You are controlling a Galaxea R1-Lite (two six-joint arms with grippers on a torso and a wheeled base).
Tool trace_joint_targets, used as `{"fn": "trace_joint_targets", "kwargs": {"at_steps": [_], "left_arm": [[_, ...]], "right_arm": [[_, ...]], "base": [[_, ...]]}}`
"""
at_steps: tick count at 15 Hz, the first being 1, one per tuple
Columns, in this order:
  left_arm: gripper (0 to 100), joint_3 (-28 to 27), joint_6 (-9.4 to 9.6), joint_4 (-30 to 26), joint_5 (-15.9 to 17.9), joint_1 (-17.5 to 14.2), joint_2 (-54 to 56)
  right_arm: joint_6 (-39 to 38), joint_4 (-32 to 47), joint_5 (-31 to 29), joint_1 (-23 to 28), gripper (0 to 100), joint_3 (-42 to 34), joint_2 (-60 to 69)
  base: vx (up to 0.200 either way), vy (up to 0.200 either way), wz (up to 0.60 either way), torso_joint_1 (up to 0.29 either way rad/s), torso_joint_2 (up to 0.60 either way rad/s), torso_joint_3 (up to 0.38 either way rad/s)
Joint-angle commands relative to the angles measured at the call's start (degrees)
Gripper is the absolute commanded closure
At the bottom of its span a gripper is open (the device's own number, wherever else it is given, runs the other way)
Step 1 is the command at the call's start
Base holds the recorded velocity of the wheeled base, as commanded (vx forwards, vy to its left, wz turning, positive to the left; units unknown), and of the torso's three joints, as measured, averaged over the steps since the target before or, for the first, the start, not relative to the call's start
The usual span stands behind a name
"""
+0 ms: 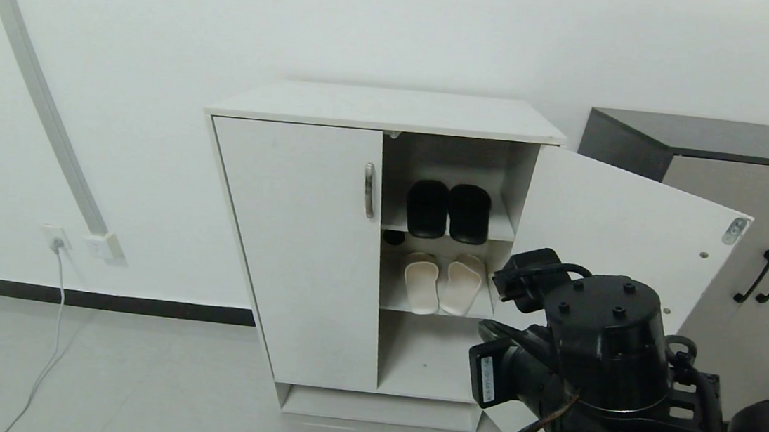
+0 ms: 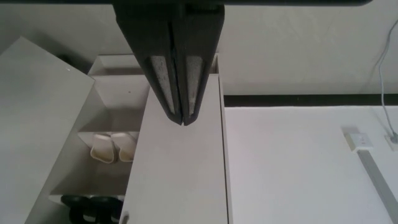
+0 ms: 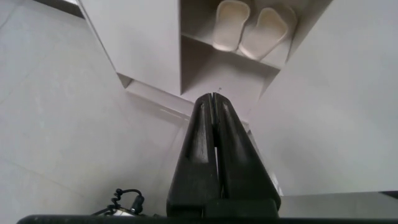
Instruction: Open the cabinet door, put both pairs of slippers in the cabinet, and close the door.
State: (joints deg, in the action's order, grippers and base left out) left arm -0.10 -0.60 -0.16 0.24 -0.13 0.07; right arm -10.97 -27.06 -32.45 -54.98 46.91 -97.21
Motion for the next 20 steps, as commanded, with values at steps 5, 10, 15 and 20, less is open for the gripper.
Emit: {"fn": "trace_joint_targets", "kwargs": {"at_steps": [5,10,15,20], "left_arm": [[100,0.01,-0.02,-0.02,-0.07,-0.04,-0.07],[100,0.01,-0.02,-0.02,-0.07,-0.04,-0.07],[100,0.01,-0.02,-0.02,-0.07,-0.04,-0.07],[100,0.01,-0.02,-0.02,-0.07,0.05,-0.07]], "right_arm": [[-0.01,-0.01,0.02,-0.13,100,0.02,-0.18],[-0.01,-0.01,0.02,-0.13,100,0.20,-0.61],[0.07,-0.01,0.02,-0.04,100,0.02,-0.53],[0.07,-0.01,0.02,-0.04,100,-0.15,-0.61]], "base": [[0.000,0.000,0.00,0.129,-0.46,-0.333],[0.000,0.000,0.00,0.173,-0.49,-0.324],[0.000,0.000,0.00,0.195,-0.52,-0.317],[0.000,0.000,0.00,0.237,-0.56,-0.327]]}}
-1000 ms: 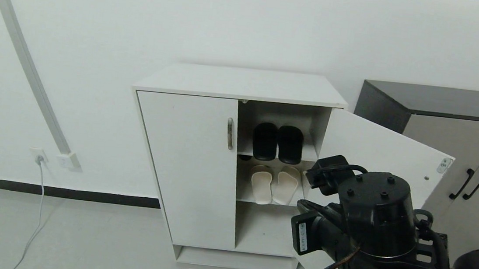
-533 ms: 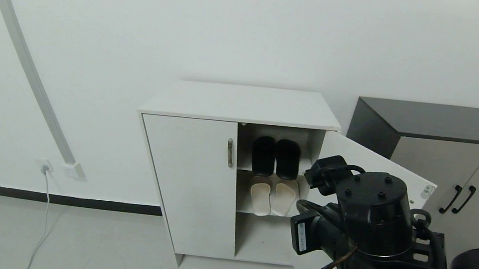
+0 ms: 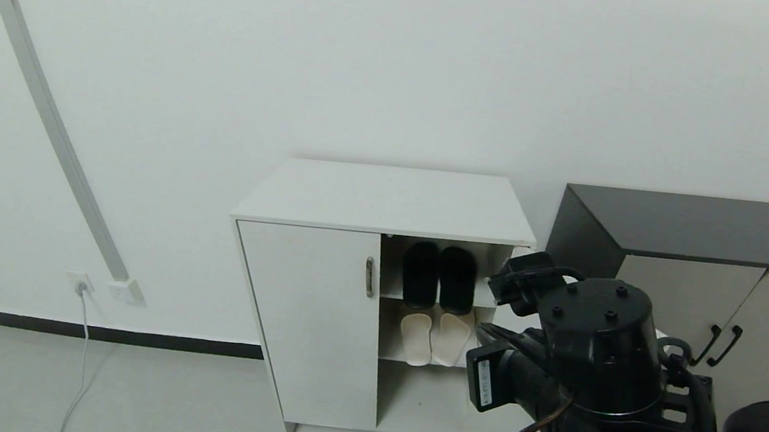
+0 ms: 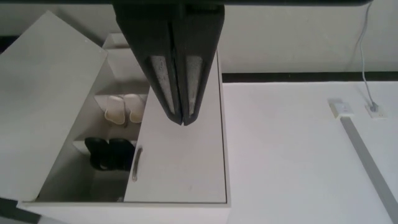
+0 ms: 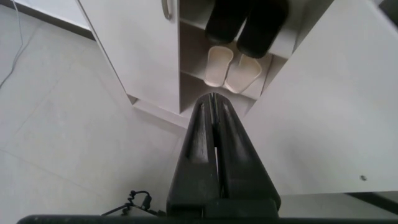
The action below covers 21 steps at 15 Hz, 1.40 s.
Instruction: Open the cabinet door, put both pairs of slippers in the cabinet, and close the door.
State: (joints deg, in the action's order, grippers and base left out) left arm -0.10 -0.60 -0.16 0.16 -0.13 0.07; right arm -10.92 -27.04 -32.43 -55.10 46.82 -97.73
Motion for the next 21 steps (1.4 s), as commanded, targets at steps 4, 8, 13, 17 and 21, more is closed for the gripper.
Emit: {"fn": "trace_joint_targets", "kwargs": {"at_steps": [4,8,13,17,21], "left_arm": [[100,0.01,-0.02,-0.02,0.02,0.05,-0.07],[100,0.01,-0.02,-0.02,0.02,-0.04,-0.07],[100,0.01,-0.02,-0.02,0.02,0.05,-0.07],[100,0.01,-0.02,-0.02,0.02,-0.04,-0.07],[100,0.01,-0.02,-0.02,0.02,-0.04,-0.07]], "right_arm": [[-0.15,-0.03,0.00,0.08,100,-0.07,-1.06],[-0.15,-0.03,-0.09,0.17,100,-0.15,-1.67],[-0.15,-0.03,0.00,0.96,100,-0.42,-1.67],[-0.06,-0.03,0.00,1.14,100,-0.59,-1.58],[-0.15,-0.12,0.00,1.14,100,-0.68,-1.67]], "base": [[0.000,0.000,0.00,0.264,-0.59,-0.332],[0.000,0.000,0.00,0.194,-0.43,-0.237],[0.000,0.000,0.00,0.167,-0.37,-0.203],[0.000,0.000,0.00,0.024,-0.06,-0.033],[0.000,0.000,0.00,0.000,0.00,0.000]]}}
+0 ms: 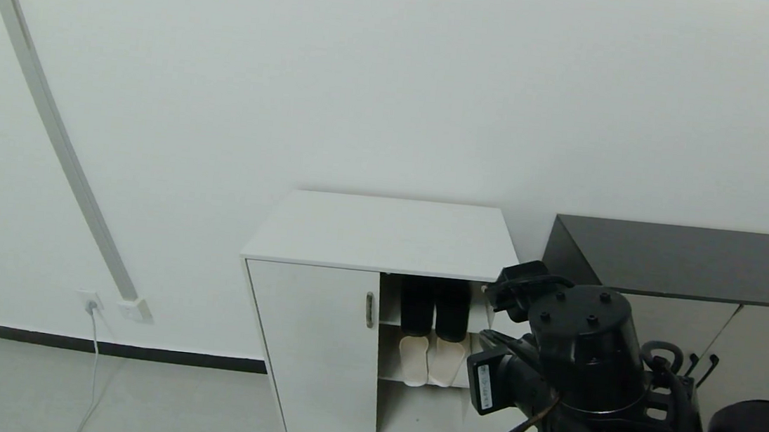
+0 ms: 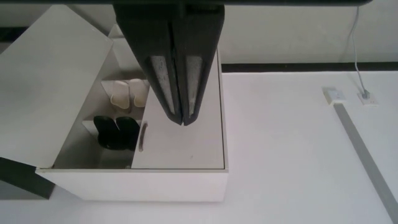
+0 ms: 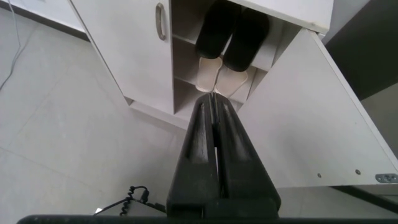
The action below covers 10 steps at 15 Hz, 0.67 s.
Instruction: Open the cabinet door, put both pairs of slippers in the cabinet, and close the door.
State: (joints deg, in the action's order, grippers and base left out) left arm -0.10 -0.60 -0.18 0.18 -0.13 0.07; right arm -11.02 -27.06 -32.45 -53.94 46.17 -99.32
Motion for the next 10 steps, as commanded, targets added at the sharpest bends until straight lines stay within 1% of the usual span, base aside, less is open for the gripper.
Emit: {"fn": "trace_joint_targets", "kwargs": {"at_steps": [1,6,10], "left_arm": [[100,0.01,-0.02,0.01,-0.01,-0.04,-0.07],[100,0.01,-0.02,0.01,-0.01,-0.04,-0.07],[100,0.01,-0.02,0.01,-0.01,0.05,-0.07]], "right_arm": [[-0.05,-0.01,0.02,-0.02,100,-0.02,0.00],[-0.05,-0.01,0.02,-0.02,100,-0.20,0.00],[0.03,-0.01,0.02,-0.02,100,-0.29,0.00]], "base": [[0.000,0.000,0.00,0.000,0.00,0.000],[0.000,0.000,0.00,0.000,0.00,0.000],[0.000,0.000,-0.60,0.001,0.00,0.007]]}}
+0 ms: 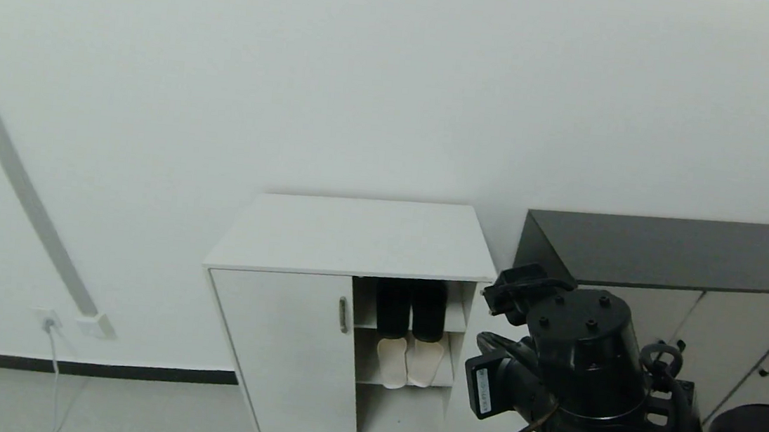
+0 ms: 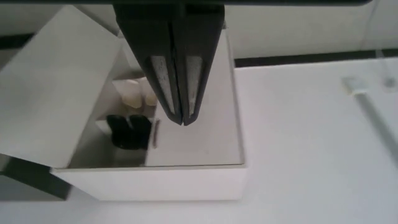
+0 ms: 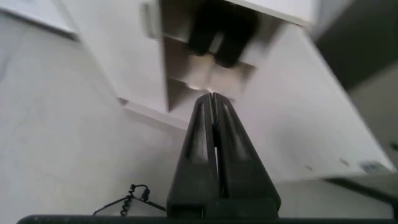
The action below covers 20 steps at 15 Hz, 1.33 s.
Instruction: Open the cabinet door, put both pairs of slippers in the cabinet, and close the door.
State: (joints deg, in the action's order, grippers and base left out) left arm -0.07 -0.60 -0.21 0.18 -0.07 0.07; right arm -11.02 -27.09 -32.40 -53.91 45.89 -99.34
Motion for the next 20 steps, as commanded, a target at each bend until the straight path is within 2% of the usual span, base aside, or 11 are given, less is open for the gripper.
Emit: {"fn": "trace_joint_targets", "kwargs": {"at_steps": [1,3,12,18,20], "left_arm": [[100,-0.01,-0.02,0.03,-0.01,-0.10,-0.07],[100,-0.01,-0.02,0.03,-0.01,-0.10,-0.07],[100,-0.01,-0.11,0.03,-0.09,-0.10,-0.07],[100,-0.01,-0.11,0.03,-0.18,-0.01,-0.07],[100,-0.01,-0.11,0.03,-0.27,-0.10,-0.07]], "right_arm": [[0.03,0.02,-0.03,-0.06,100,-0.01,-0.06],[0.03,0.02,-0.03,-0.06,100,-0.09,-0.06],[0.03,0.02,-0.03,-0.06,100,-0.36,-0.15],[0.03,0.02,-0.03,-0.06,100,-0.53,-0.24],[0.03,-0.07,-0.03,0.73,100,-0.53,-0.59]], "base": [[0.000,0.000,-0.60,0.022,0.01,-0.007],[0.000,0.000,-0.60,0.007,0.00,-0.002],[0.000,0.000,0.00,0.000,0.00,0.000],[-0.200,0.000,0.00,-0.002,0.00,0.003],[0.000,0.000,0.00,0.000,0.00,0.000]]}}
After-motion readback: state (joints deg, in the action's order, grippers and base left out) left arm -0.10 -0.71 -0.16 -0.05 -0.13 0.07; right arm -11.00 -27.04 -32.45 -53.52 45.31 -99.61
